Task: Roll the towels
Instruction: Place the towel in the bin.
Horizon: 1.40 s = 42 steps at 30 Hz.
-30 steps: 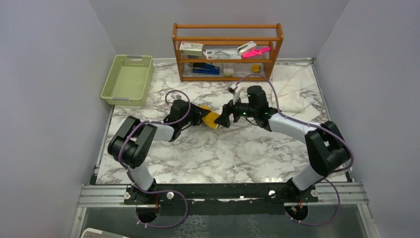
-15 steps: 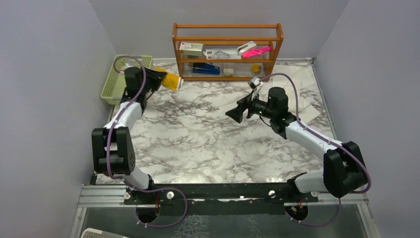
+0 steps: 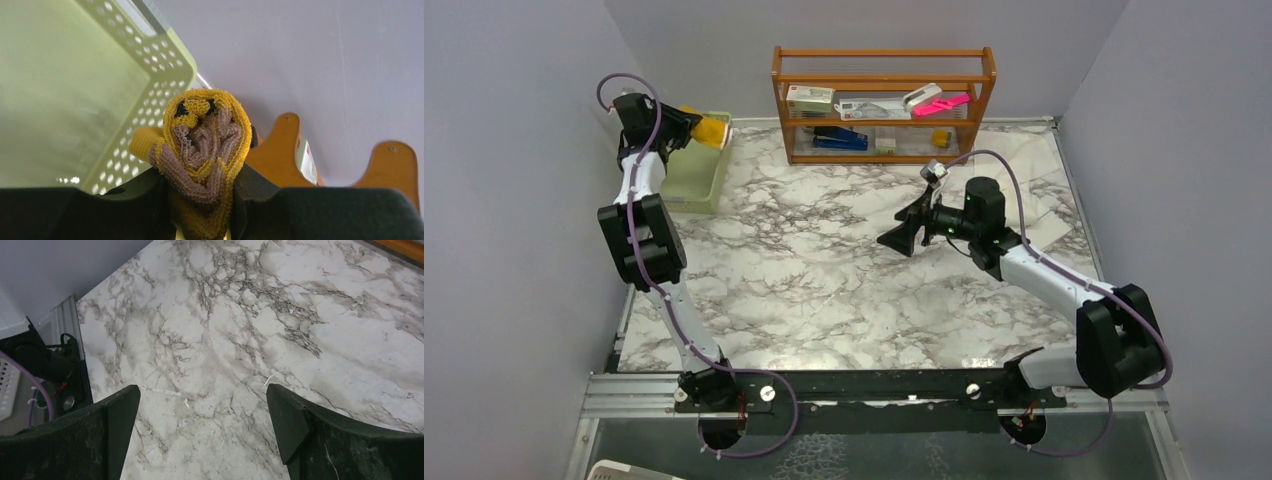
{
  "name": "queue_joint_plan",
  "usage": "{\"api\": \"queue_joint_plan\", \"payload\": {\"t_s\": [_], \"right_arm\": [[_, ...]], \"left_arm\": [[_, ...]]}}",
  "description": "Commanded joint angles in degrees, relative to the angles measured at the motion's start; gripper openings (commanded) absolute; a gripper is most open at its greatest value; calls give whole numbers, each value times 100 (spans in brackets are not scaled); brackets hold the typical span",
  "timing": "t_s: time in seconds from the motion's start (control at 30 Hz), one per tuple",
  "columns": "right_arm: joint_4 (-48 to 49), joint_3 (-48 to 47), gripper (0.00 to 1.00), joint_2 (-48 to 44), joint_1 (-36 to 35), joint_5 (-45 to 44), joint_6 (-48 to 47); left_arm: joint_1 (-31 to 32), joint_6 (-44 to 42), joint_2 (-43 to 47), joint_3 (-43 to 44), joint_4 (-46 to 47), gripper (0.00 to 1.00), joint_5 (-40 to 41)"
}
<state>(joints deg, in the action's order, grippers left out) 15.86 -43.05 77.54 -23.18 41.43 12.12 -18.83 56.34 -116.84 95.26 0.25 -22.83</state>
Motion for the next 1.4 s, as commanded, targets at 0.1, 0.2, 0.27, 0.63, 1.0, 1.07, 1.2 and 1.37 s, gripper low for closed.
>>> {"api": "queue_joint_plan", "payload": {"t_s": [0.1, 0.2, 0.27, 0.63, 1.0, 1.07, 1.2, 1.37], "right_arm": [[110, 33, 99, 122, -20, 507, 102], [91, -1, 99, 192, -20, 590, 65], [55, -23, 99, 224, -20, 620, 38], [-133, -90, 99, 246, -20, 750, -61], [-303, -108, 99, 159, -20, 753, -128], [-352, -117, 99, 132, -20, 761, -160], [-368, -99, 99, 108, -20, 793, -189], [-331, -103, 99, 162, -19, 868, -186]], "left_arm": [[-199, -142, -1046, 1624, -373, 0, 392], [-191, -130, -1425, 2081, -390, 0, 603], [-182, -123, -1704, 2342, -415, 0, 690], [85, -469, -2715, 3041, -706, 0, 1192], [698, -422, -3125, 3242, -728, 0, 1153], [759, -392, -3123, 3215, -694, 0, 1196], [809, -313, -3069, 3151, -756, 0, 1249], [849, -366, -2561, 2390, -754, 0, 1649]]}}
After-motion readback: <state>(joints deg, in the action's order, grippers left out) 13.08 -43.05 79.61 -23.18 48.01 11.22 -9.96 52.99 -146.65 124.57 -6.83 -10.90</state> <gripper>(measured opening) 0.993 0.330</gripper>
